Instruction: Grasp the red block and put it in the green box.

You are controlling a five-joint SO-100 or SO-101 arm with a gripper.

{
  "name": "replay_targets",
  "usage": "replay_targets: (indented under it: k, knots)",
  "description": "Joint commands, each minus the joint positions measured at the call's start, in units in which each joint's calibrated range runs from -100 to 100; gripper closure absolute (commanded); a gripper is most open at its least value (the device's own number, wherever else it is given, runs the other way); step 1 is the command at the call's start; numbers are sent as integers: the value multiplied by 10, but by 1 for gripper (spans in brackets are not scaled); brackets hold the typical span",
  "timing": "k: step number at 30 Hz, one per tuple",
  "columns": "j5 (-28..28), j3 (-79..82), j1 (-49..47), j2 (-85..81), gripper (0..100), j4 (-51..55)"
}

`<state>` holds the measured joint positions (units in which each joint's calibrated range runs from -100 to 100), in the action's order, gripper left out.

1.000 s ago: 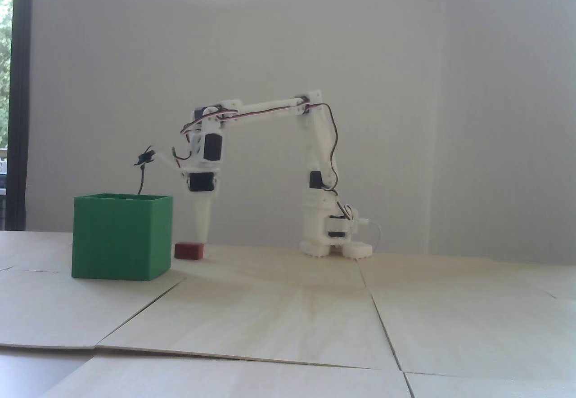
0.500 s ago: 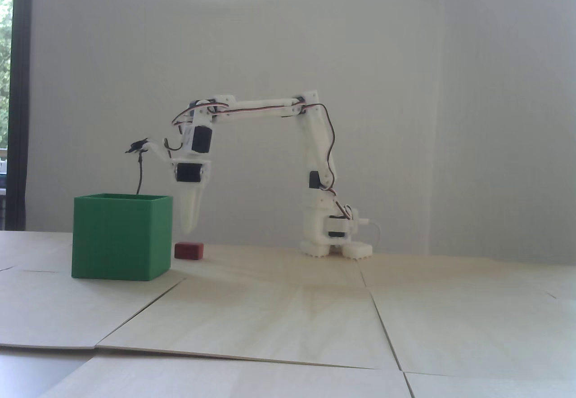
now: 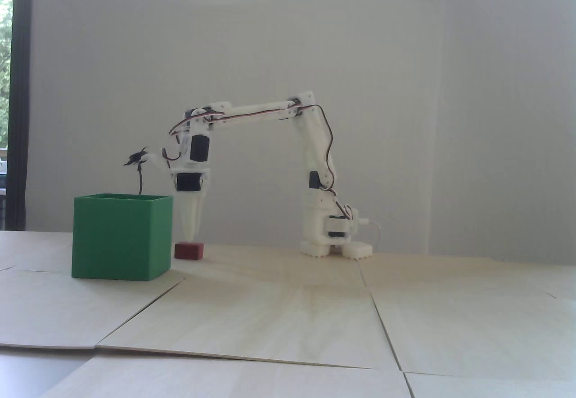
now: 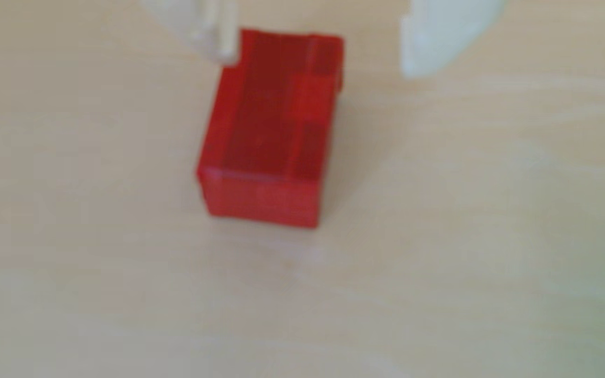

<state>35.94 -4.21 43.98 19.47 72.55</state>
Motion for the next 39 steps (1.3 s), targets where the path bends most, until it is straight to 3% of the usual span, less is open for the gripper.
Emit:
replay_targets:
  k: [1,25,39]
  knots:
    - [-3,-37,-8,-8,84,-13]
    - [-16,-37,-27,13,84,-14]
    - [-23,-45,50,10,84,-7]
